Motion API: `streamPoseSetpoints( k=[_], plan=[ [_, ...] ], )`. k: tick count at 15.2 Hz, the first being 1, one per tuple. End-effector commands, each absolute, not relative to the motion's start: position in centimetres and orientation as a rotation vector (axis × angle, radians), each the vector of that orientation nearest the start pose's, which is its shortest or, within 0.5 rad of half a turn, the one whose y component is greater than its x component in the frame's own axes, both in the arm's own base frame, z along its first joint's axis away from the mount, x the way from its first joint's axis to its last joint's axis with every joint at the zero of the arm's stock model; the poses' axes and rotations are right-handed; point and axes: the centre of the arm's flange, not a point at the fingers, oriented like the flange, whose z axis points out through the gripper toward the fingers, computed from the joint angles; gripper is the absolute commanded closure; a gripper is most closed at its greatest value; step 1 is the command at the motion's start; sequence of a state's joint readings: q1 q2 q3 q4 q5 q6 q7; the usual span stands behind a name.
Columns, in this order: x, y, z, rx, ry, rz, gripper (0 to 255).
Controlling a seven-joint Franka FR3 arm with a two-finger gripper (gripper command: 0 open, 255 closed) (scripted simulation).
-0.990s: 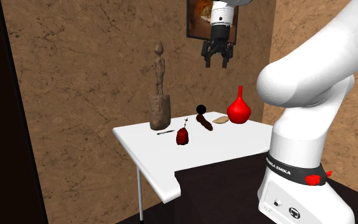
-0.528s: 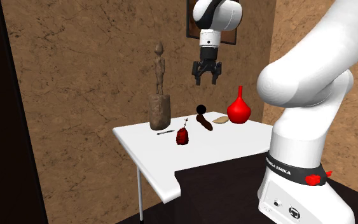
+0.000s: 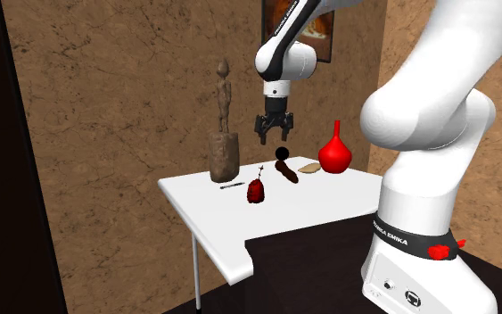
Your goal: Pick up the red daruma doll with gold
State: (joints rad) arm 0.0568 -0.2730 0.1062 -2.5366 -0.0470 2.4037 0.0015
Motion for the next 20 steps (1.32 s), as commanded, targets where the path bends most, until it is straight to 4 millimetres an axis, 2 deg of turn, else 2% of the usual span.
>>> streamPoseSetpoints(
  k=[1,7,14,17,18,20],
  plan=[
    [45.0,7.9,36.1,-3.174,-0.321,-0.241,0],
    [48.9,10.0,29.7,-3.191,-0.364,-0.27,0],
    [48.9,10.0,26.0,-3.191,-0.364,-0.27,0],
    [48.9,10.0,25.7,-3.191,-0.364,-0.27,0],
    [48.9,10.0,25.7,-3.191,-0.364,-0.27,255],
    [48.9,10.0,25.7,-3.191,-0.364,-0.27,255]
  ],
)
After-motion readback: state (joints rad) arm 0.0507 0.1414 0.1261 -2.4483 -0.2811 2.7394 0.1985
